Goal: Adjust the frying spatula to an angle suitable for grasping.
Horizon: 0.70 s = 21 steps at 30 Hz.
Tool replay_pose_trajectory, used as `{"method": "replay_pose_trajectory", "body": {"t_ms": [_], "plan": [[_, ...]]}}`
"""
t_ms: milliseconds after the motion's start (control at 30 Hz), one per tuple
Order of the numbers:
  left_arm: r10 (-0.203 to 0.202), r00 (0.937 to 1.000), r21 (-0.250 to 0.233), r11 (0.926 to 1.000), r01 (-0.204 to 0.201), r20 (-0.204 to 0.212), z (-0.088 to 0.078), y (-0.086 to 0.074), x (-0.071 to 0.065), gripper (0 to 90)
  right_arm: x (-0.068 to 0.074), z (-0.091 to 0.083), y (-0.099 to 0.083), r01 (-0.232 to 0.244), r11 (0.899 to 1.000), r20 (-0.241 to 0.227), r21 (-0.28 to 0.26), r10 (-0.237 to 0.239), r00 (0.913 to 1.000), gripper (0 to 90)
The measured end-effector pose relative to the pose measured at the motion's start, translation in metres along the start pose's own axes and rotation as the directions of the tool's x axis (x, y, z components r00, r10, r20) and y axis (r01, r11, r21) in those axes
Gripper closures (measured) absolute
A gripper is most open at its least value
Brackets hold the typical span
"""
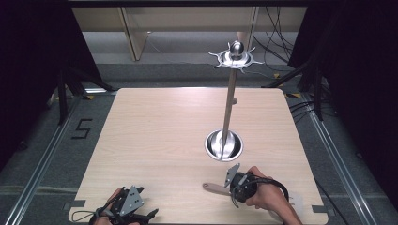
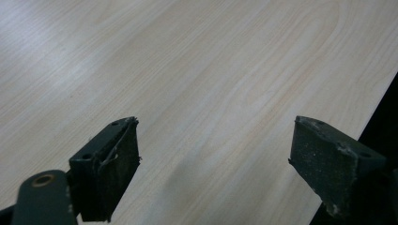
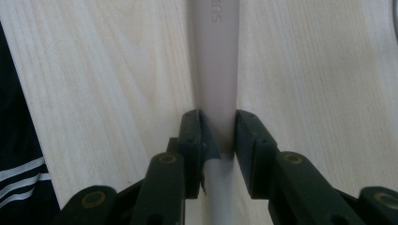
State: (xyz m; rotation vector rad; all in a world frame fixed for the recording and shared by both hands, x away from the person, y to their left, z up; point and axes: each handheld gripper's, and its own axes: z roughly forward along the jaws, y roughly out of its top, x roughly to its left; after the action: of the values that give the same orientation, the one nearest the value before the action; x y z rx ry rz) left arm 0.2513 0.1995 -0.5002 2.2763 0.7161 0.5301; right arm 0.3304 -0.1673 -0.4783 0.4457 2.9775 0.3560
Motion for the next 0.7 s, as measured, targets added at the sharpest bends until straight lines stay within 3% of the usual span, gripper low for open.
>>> {"method": "replay_pose_trajectory", "body": {"t_ms": [167, 467, 533, 700], "plan": [[-0.009, 1.0, -0.006, 0.9999, 0.009, 0.001, 0.0007, 0.0004, -0.0015, 15.2, 0.0022, 0.0001, 0.0002, 0.016, 1.0, 0.016, -0.003, -0.016, 0.9997, 73.7], [0.012, 0.9999, 0.004, 0.9999, -0.012, -0.006, -0.0008, 0.0005, 0.0009, 15.2, -0.0022, -0.0003, -0.0028, 0.009, 1.0, -0.02, -0.024, -0.01, 0.9998, 73.8], [0.004, 1.0, -0.003, 1.0, -0.004, -0.005, -0.0003, 0.0004, 0.0001, 15.2, -0.0018, -0.0013, -0.0035, -0.015, 1.0, -0.027, -0.015, 0.014, 0.9995, 73.7], [-0.008, 0.9999, -0.003, 1.0, 0.008, 0.006, -0.0003, 0.0005, -0.0012, 15.2, -0.0027, -0.0007, -0.0041, 0.001, 1.0, -0.031, -0.029, -0.002, 0.9995, 73.5]]}}
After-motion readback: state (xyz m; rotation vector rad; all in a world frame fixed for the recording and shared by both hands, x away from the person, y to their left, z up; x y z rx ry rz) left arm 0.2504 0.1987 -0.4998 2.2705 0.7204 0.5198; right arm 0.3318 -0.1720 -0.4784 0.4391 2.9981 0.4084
